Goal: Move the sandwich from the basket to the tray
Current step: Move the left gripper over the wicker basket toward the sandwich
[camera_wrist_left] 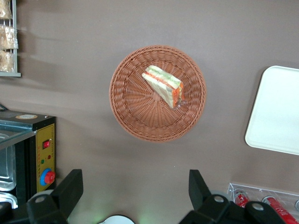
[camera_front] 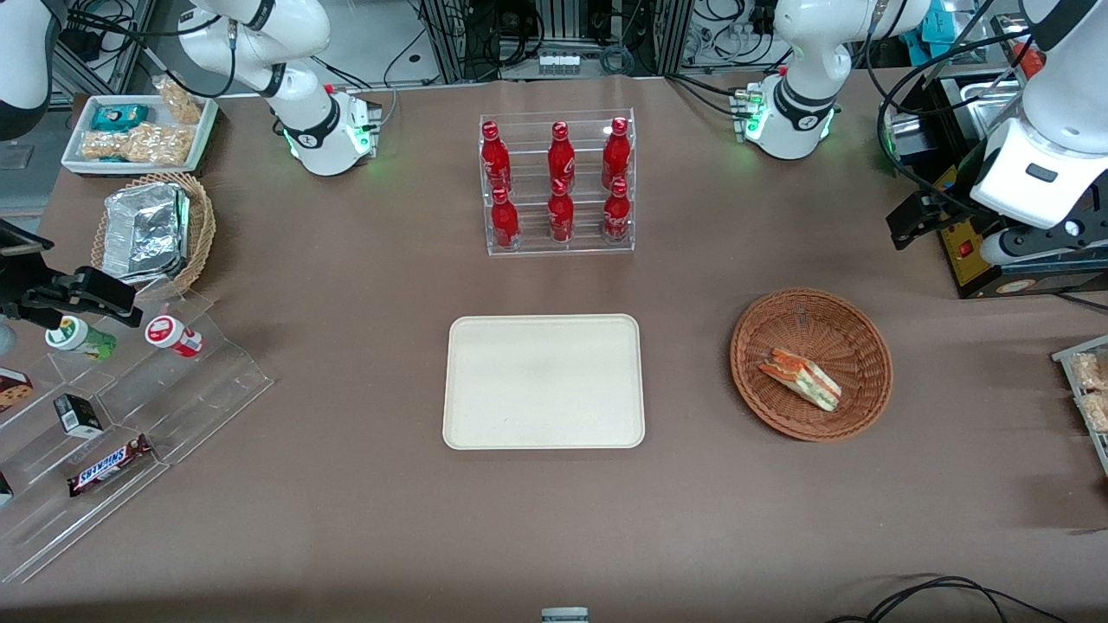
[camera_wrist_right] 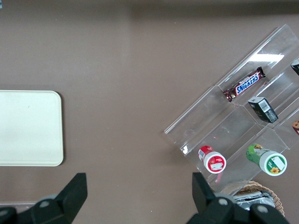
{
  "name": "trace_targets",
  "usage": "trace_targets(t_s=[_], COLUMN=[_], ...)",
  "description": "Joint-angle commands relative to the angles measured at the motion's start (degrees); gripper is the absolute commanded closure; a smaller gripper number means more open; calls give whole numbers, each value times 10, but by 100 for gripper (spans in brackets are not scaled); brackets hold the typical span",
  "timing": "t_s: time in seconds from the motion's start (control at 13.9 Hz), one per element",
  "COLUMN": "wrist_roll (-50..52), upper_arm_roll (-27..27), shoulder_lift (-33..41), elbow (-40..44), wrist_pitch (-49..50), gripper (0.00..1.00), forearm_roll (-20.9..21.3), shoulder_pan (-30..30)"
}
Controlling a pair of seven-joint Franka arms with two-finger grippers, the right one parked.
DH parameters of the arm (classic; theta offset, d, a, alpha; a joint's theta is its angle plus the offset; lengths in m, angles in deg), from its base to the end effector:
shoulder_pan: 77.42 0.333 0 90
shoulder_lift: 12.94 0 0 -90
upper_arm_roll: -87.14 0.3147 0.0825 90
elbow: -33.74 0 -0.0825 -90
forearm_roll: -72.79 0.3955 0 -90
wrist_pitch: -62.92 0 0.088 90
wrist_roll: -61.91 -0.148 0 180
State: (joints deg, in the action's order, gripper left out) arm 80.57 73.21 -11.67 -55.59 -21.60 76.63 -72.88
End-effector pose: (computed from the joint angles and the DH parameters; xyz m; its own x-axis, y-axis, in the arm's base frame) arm 0.5410 -0.0803 0.5922 0.9853 0.1670 -0.0358 0.1634 -0.9826 -0.0883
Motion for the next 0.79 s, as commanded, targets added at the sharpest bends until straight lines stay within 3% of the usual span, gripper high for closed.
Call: trace_targets(t_s=[0.0,0.22,0.43,0.72], wrist_roll=[-3,3,81,119], upper_arm_roll=[1,1,2,7], shoulder_lift=[6,-8,-40,-125], elbow=[6,6,2,0], wrist_pitch=[16,16,-5,-32], gripper=[0,0,0,0], forearm_roll=[1,8,13,11], shoulder_pan=[-3,-2,0,13])
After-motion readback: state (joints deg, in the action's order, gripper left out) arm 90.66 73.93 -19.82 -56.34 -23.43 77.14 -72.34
